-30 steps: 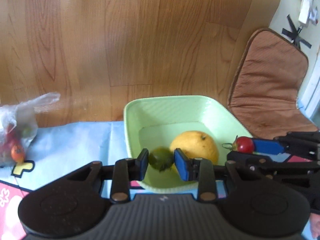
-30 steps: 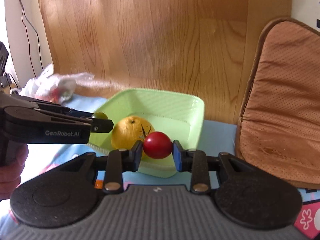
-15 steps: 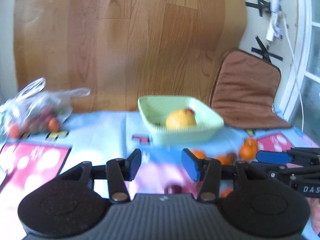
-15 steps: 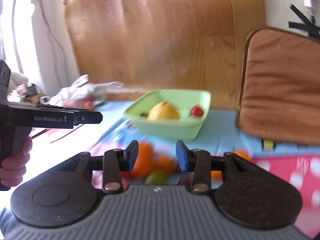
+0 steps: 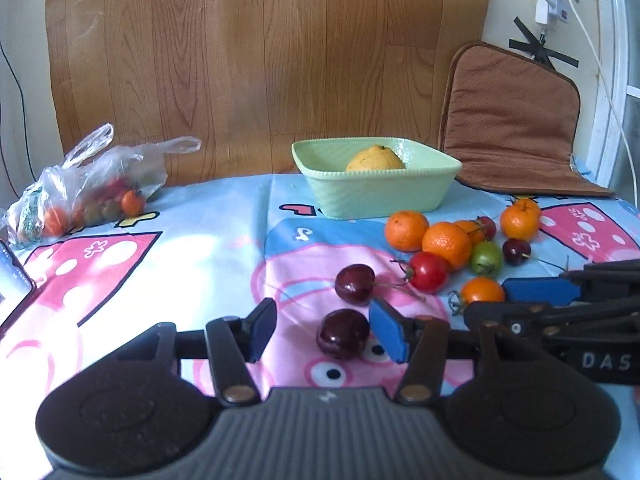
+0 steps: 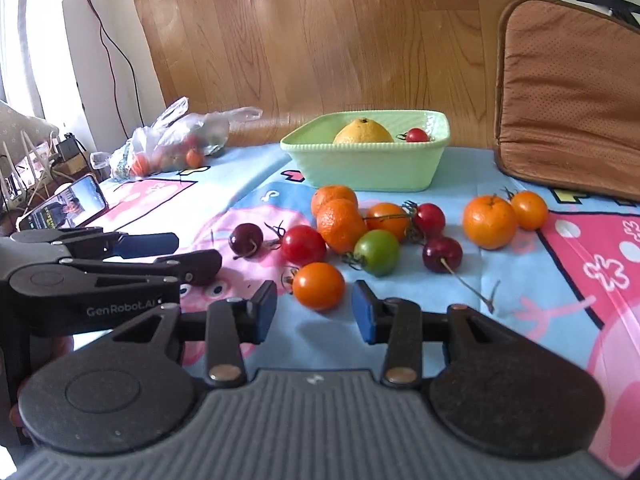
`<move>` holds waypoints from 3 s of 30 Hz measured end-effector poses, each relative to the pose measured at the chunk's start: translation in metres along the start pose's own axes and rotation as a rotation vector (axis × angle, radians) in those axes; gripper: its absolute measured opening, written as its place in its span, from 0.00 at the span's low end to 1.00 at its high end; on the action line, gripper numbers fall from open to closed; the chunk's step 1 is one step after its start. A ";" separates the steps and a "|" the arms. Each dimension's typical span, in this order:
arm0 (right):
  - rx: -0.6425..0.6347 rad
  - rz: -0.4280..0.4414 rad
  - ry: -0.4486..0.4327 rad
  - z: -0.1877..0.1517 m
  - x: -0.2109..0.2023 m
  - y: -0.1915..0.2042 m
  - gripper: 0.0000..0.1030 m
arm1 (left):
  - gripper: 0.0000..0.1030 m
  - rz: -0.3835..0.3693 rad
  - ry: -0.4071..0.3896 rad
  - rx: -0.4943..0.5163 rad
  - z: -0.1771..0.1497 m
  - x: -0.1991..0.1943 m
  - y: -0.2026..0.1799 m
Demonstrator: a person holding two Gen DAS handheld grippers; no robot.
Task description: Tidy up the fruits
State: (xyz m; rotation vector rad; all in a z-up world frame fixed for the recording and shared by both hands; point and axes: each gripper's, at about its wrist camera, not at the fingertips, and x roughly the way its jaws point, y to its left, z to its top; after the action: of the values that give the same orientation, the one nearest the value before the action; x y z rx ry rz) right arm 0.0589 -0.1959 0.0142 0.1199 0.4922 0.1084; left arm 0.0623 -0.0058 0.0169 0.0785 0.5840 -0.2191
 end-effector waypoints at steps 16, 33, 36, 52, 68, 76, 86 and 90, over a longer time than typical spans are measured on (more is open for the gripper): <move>-0.006 -0.013 -0.013 -0.030 -0.037 0.004 0.32 | 0.27 -0.040 0.038 0.030 -0.026 -0.031 -0.025; 0.025 -0.052 -0.068 -0.062 -0.073 0.007 0.33 | 0.29 0.009 0.035 0.015 -0.039 -0.046 -0.040; 0.012 -0.058 -0.068 -0.063 -0.074 0.008 0.33 | 0.29 0.008 0.035 0.014 -0.039 -0.046 -0.040; -0.035 -0.059 -0.048 -0.063 -0.070 0.013 0.44 | 0.39 -0.012 -0.038 0.012 -0.047 -0.068 -0.026; -0.121 -0.092 -0.044 -0.072 -0.076 0.024 0.50 | 0.31 -0.014 -0.002 0.045 -0.044 -0.059 -0.037; -0.101 -0.112 -0.091 -0.071 -0.081 0.022 0.38 | 0.27 -0.089 -0.016 0.037 -0.044 -0.063 -0.042; 0.021 -0.137 -0.067 -0.069 -0.083 -0.006 0.39 | 0.27 -0.154 0.000 0.130 -0.046 -0.057 -0.080; -0.002 -0.124 -0.061 -0.069 -0.082 -0.003 0.41 | 0.29 -0.148 0.020 0.103 -0.045 -0.054 -0.076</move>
State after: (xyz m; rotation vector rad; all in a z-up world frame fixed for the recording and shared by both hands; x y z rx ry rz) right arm -0.0452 -0.2035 -0.0086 0.0906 0.4379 -0.0157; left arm -0.0232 -0.0634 0.0083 0.1370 0.5986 -0.3928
